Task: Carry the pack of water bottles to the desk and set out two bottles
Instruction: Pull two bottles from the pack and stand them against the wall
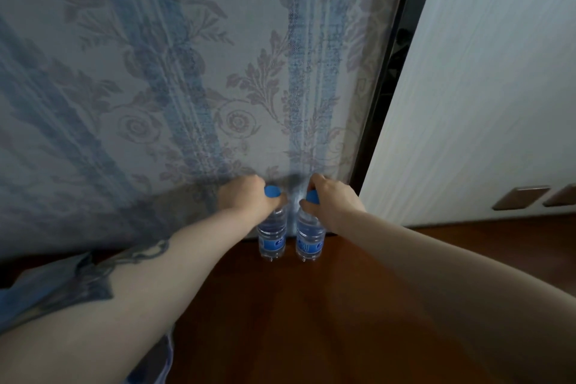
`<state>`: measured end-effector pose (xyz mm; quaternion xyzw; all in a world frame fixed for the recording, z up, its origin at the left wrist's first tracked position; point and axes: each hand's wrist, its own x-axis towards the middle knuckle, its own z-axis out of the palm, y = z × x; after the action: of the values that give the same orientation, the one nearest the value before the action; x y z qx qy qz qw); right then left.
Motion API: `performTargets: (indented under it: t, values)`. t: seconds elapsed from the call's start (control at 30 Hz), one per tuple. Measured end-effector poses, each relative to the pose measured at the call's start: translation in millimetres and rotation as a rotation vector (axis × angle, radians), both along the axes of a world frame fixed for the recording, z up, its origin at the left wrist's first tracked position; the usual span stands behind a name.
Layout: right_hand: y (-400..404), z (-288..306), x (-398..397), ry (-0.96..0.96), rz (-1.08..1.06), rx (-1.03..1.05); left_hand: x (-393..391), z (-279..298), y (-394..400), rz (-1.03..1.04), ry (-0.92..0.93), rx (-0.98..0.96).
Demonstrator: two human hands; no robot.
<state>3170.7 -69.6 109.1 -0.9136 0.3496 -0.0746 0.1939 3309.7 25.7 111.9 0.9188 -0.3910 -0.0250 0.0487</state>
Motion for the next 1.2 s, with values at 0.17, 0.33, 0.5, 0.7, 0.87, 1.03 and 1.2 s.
performTargets:
  t: [0.17,0.33,0.5,0.7,0.87,1.03,1.2]
  values:
    - [2,-4,10,-0.05,0.006,-0.028,2,-6,0,0.011,0.014,-0.043]
    - [1,-10,13,-0.11,-0.046,-0.021,1,-12,-2,0.001,0.009,-0.088]
    - [-7,-13,12,-0.085,-0.073,0.083,6,-11,-2,-0.05,0.024,-0.102]
    - [4,-23,-9,-0.175,-0.095,0.144,6,-12,17,-0.055,0.097,-0.247]
    - [6,-29,-6,-0.191,-0.118,0.263,-2,-19,28,-0.008,0.297,-0.376]
    - [3,-35,-5,-0.186,-0.184,0.37,-9,-25,31,0.069,0.367,-0.416]
    - [0,-35,-3,-0.147,-0.164,0.328,-12,-27,27,0.091,0.405,-0.446]
